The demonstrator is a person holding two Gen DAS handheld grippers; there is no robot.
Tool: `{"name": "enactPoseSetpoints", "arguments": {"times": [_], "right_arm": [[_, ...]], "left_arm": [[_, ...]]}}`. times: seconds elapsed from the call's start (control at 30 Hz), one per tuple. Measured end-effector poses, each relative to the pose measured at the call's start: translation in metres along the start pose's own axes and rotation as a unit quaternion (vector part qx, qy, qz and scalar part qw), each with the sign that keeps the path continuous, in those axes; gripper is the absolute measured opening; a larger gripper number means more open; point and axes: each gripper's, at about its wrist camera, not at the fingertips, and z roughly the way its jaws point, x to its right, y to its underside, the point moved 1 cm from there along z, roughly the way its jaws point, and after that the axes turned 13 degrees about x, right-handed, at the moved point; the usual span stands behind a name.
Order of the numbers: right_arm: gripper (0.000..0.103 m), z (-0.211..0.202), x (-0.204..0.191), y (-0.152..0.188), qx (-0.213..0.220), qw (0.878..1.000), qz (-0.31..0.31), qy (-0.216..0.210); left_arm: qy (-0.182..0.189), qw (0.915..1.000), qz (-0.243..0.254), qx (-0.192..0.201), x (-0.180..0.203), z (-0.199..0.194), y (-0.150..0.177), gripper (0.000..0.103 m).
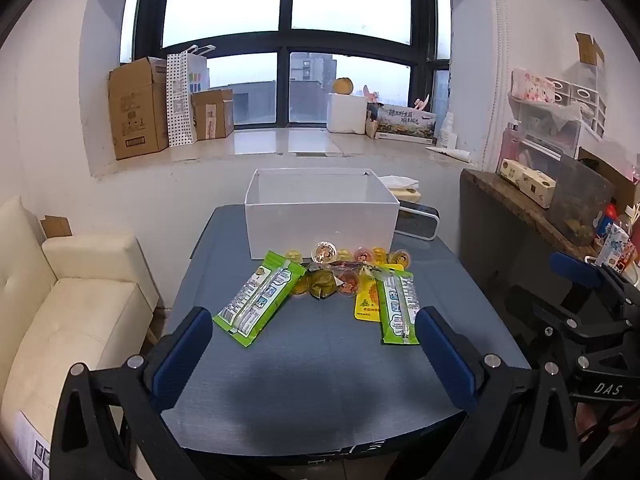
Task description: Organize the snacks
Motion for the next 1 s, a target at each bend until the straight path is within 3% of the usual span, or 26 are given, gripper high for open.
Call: {"name": "enactPoseSetpoints", "arguments": {"times": [1.0], "right_arm": [[0.103, -0.0015, -0.0007, -0.0005, 0.007, 1.000, -0.001, 0.000]], "left_arm": [[0.005, 1.0000, 0.002, -0.008, 0.0033, 0.0003, 0.0002, 0.103]]}}
